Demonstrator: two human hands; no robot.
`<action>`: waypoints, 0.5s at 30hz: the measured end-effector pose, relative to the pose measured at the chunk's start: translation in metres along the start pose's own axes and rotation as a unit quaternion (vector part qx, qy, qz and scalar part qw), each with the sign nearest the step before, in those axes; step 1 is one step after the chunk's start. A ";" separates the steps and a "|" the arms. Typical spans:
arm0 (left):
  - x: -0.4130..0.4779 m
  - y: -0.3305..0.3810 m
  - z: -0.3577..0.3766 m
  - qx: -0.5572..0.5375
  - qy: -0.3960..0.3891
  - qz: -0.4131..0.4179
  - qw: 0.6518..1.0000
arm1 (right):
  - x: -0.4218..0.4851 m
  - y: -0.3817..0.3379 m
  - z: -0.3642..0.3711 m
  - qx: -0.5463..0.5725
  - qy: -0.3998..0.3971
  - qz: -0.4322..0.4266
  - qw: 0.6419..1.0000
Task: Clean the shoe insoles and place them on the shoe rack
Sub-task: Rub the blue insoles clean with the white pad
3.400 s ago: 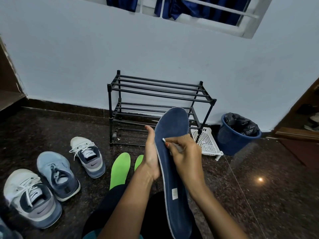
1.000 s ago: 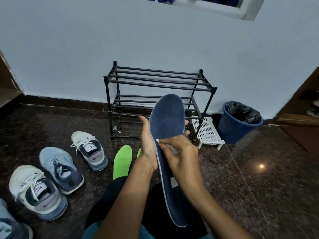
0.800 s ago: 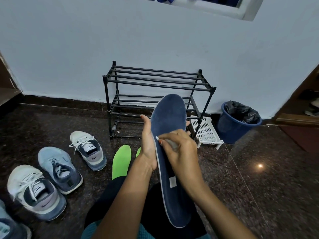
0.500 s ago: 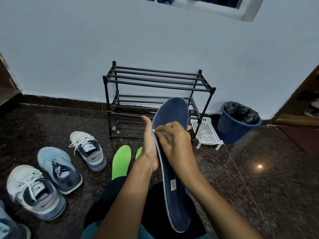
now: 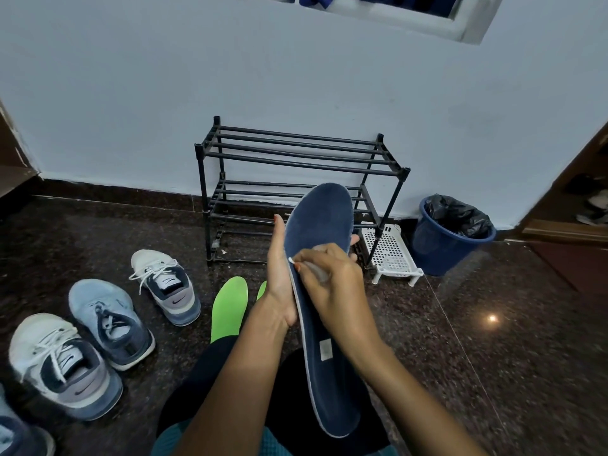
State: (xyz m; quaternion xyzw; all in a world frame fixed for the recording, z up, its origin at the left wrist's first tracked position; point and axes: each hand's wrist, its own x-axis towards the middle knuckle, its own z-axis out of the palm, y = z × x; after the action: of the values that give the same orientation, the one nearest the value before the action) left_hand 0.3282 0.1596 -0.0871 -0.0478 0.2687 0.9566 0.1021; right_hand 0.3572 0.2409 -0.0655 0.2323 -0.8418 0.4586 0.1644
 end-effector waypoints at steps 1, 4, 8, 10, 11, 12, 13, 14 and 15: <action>-0.001 0.001 0.001 -0.004 -0.008 0.002 1.000 | -0.009 0.000 0.000 0.013 -0.005 0.000 1.000; -0.003 0.005 0.004 -0.008 -0.028 -0.007 1.000 | -0.033 0.000 0.000 0.042 -0.008 -0.001 0.999; -0.003 0.002 0.004 0.012 -0.035 -0.011 0.999 | -0.038 0.000 0.000 0.042 0.013 0.000 0.999; -0.002 0.001 0.003 0.013 -0.039 -0.013 0.999 | -0.028 0.002 -0.002 0.024 0.031 0.007 0.999; -0.002 0.001 0.003 0.018 -0.038 -0.015 0.999 | -0.021 0.004 -0.004 0.005 0.045 0.009 0.999; -0.002 0.001 0.003 0.026 -0.038 -0.018 0.999 | -0.013 0.007 -0.005 -0.016 0.060 0.012 0.998; -0.002 0.000 0.003 0.033 -0.038 -0.023 0.998 | -0.006 0.011 -0.006 -0.037 0.072 0.017 0.997; -0.002 0.000 0.001 0.038 -0.038 -0.025 0.998 | 0.000 0.014 -0.007 -0.054 0.080 0.021 0.995; -0.002 0.000 0.000 0.039 -0.036 -0.025 0.998 | 0.004 0.016 -0.008 -0.067 0.084 0.023 0.994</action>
State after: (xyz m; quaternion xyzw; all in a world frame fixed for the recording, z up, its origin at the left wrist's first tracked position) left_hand 0.3297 0.1592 -0.0866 -0.0161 0.3005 0.9436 0.1378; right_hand 0.3453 0.2540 -0.0706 0.1623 -0.8589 0.4227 0.2392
